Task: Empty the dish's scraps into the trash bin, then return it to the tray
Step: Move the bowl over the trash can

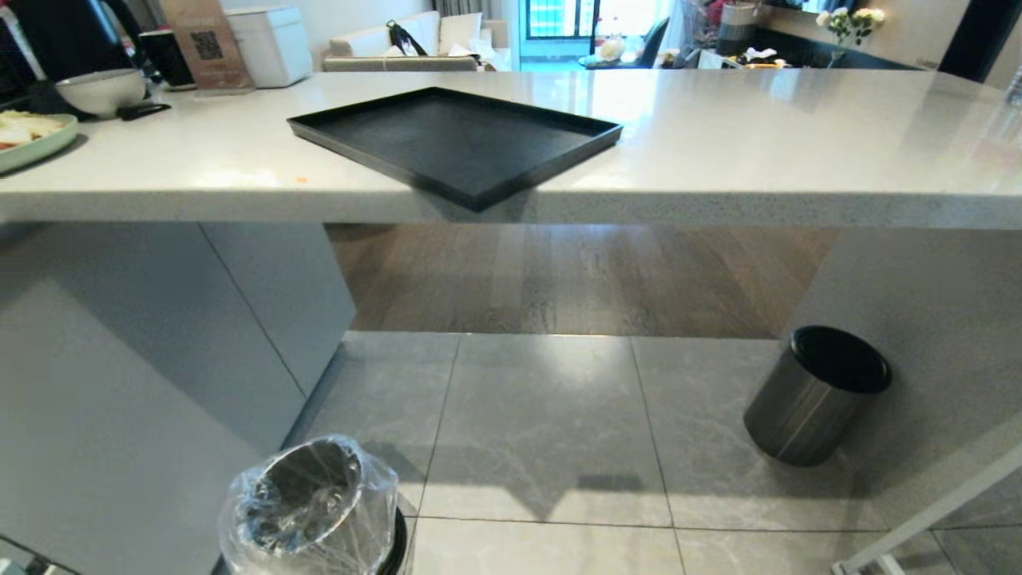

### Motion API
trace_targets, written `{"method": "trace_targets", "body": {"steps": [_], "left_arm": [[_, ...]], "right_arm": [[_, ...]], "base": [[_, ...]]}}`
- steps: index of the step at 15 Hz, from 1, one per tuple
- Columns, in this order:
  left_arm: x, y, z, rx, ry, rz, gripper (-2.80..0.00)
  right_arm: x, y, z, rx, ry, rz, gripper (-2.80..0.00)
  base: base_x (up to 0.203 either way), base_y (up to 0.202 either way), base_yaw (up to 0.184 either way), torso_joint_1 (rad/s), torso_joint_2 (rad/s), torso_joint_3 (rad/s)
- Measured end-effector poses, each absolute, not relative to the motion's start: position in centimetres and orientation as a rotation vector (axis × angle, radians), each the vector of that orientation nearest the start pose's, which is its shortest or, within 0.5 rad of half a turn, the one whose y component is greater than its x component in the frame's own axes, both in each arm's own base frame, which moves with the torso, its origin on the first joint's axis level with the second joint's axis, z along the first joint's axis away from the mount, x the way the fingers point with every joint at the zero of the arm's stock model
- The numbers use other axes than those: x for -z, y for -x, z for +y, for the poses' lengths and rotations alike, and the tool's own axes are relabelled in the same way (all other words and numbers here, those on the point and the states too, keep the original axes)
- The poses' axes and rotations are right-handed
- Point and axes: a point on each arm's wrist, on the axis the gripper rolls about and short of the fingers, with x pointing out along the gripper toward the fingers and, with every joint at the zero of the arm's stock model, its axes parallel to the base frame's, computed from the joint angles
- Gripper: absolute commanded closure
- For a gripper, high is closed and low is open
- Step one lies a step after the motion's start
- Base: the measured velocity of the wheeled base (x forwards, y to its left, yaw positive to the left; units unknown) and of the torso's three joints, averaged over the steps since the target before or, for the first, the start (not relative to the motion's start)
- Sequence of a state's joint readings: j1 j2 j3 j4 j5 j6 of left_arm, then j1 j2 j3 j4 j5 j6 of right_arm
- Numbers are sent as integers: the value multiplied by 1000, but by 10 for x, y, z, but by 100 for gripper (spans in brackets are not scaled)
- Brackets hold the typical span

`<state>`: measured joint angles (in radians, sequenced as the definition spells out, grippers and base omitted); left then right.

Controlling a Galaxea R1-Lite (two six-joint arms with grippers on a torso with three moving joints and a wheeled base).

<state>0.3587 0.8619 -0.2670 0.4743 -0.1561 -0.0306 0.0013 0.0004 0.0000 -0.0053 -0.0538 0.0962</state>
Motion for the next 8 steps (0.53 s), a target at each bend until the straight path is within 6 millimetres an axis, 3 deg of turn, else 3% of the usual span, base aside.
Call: {"method": "trace_targets", "body": {"steps": [8], "left_arm": [[-103, -39, 11, -199, 300, 1035, 0]], "right_arm": [[-76, 23, -1, 52, -96, -8, 0]], "base": [[-1, -9, 174, 3, 3, 4]]}}
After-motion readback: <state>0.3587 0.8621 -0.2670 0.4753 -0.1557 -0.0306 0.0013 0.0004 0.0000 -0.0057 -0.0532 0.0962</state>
